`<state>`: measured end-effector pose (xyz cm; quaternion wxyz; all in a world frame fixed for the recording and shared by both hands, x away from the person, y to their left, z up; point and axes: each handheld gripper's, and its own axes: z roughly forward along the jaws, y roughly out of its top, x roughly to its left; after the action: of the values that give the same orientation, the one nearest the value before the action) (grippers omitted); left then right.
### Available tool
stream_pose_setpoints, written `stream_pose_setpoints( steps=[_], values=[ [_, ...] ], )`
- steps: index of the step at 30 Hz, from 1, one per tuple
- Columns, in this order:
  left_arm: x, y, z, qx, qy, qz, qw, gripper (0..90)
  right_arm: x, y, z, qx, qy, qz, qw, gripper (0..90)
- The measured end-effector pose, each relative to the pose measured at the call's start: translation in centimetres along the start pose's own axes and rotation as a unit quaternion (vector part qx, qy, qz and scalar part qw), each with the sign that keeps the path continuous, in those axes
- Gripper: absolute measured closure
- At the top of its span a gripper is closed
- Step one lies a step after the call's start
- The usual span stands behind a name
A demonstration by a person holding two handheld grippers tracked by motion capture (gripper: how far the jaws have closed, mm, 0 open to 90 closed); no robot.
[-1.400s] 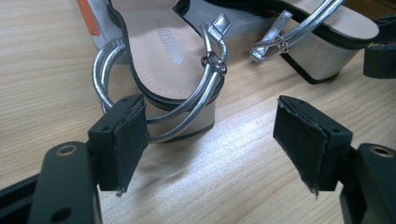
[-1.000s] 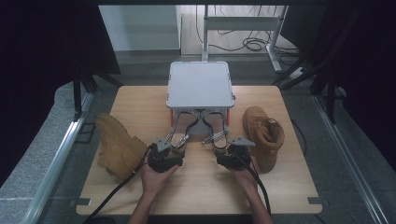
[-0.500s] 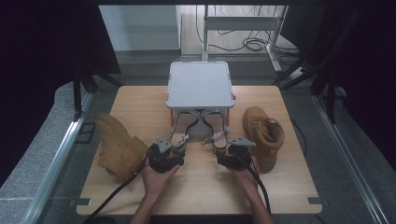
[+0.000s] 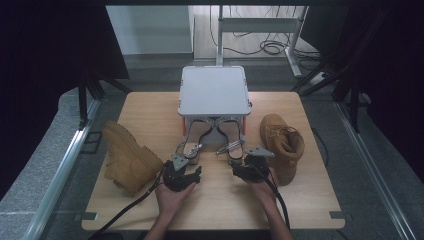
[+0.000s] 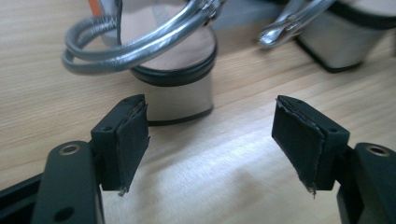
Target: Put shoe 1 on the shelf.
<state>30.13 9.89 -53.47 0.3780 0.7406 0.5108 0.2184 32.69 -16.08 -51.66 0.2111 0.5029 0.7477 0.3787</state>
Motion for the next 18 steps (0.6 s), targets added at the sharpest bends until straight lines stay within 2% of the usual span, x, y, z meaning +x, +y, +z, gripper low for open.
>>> stream_pose_setpoints(
  steps=[5, 8, 18],
  values=[
    [0.0, 0.3, 0.8, -0.006, 0.012, -0.001, 0.9999, 27.9, -0.1, -0.1, 0.1, 0.000, -0.002, 0.001, 1.0000, 28.4],
    [0.1, 0.7, 1.2, -0.011, 0.027, 0.000, 0.9996, 28.8, -0.1, 0.0, 0.0, 0.000, -0.002, 0.002, 1.0000, 28.4],
    [0.5, 1.7, 2.7, -0.015, 0.039, -0.017, 0.9990, 32.6, 0.3, -0.1, 0.8, -0.002, 0.014, -0.008, 0.9999, 28.4]
  ],
)
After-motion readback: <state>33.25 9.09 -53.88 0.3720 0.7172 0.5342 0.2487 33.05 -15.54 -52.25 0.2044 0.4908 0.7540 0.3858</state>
